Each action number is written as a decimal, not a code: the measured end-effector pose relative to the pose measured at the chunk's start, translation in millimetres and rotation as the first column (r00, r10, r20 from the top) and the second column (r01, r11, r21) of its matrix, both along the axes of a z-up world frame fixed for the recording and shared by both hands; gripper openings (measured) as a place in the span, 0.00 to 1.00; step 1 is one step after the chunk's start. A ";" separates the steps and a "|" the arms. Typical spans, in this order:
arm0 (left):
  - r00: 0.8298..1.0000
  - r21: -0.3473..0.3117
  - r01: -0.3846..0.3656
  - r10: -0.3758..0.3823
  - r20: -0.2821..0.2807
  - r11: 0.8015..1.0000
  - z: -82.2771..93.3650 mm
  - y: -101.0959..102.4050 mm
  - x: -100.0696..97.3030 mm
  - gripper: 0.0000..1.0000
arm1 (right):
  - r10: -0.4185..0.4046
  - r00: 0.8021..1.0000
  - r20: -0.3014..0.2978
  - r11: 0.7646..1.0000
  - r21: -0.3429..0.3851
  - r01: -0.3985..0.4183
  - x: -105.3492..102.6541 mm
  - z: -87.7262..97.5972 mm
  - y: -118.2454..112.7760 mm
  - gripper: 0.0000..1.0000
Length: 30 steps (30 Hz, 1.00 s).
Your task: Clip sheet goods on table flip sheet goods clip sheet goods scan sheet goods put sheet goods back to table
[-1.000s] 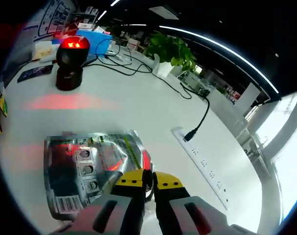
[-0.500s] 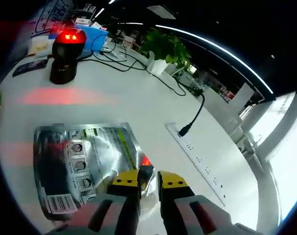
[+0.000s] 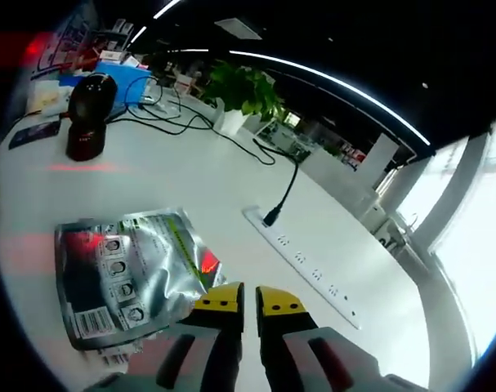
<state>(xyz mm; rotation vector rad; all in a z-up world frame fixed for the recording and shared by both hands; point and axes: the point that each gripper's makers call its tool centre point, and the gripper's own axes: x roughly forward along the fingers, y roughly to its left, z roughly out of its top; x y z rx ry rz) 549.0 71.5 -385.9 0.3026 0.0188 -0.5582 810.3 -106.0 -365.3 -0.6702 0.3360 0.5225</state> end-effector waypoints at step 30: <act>1.000 0.004 -0.007 0.007 0.000 1.000 -1.2 1.1 1.5 0.09 | 0.002 1.000 0.000 0.966 0.259 -0.002 -79.7 49.7 -17.8 0.00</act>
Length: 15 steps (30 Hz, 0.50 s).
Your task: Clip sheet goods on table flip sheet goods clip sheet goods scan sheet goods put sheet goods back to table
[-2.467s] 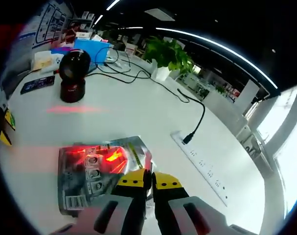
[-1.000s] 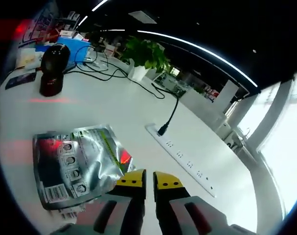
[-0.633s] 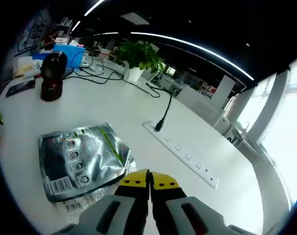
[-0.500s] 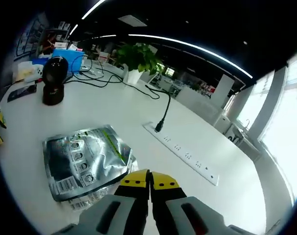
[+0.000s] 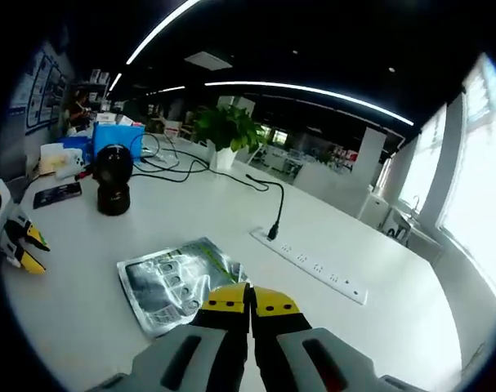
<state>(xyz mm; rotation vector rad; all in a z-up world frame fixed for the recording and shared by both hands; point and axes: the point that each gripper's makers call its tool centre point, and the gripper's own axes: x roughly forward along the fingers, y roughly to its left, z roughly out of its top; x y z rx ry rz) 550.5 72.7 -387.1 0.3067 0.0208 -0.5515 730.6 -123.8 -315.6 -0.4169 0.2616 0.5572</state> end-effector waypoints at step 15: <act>1.000 0.015 -0.006 0.006 0.003 1.000 -1.4 -0.1 1.3 0.09 | -0.004 0.999 0.045 0.994 0.106 -0.001 -54.2 15.5 -24.2 0.00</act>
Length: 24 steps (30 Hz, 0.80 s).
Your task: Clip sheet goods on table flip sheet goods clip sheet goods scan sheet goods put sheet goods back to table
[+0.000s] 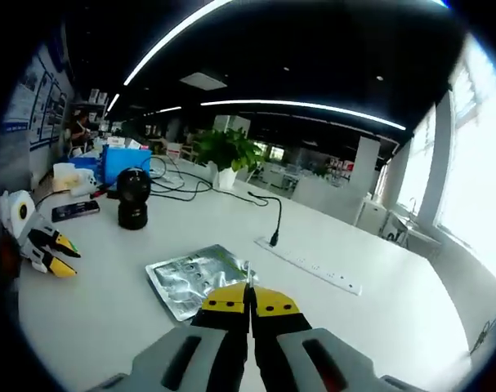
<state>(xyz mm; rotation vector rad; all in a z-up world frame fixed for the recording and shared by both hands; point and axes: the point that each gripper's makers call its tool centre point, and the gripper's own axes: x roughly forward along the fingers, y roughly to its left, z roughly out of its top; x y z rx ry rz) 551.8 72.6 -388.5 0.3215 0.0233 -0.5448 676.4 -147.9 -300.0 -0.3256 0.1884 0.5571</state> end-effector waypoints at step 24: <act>1.000 -0.001 -0.002 0.002 0.004 1.000 1.2 0.5 -1.9 0.09 | -0.045 0.999 -0.005 0.989 0.140 0.045 -67.9 -23.9 -45.6 0.00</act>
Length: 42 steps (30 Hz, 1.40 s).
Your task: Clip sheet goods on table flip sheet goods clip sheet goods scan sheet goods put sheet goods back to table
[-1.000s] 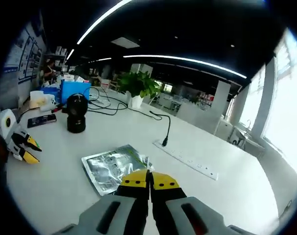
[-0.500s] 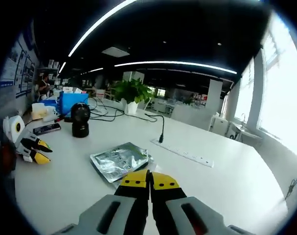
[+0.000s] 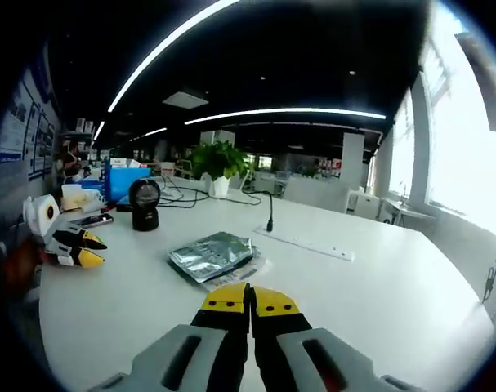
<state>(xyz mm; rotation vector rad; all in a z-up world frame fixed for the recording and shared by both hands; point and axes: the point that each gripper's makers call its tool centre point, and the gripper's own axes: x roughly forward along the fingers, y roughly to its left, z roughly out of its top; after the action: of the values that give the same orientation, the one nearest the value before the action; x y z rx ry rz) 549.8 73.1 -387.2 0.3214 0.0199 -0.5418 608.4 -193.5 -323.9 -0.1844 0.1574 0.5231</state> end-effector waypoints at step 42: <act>1.000 -0.012 0.004 -0.004 0.000 1.000 1.1 -0.8 1.9 0.09 | 0.021 0.993 0.118 1.000 0.007 -0.022 -51.2 -56.8 -25.8 0.00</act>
<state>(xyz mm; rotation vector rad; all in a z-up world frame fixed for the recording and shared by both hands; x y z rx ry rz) 551.8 72.3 -386.1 0.3098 0.0162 -0.5460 557.2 -219.3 -380.7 -0.2082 0.0376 0.5324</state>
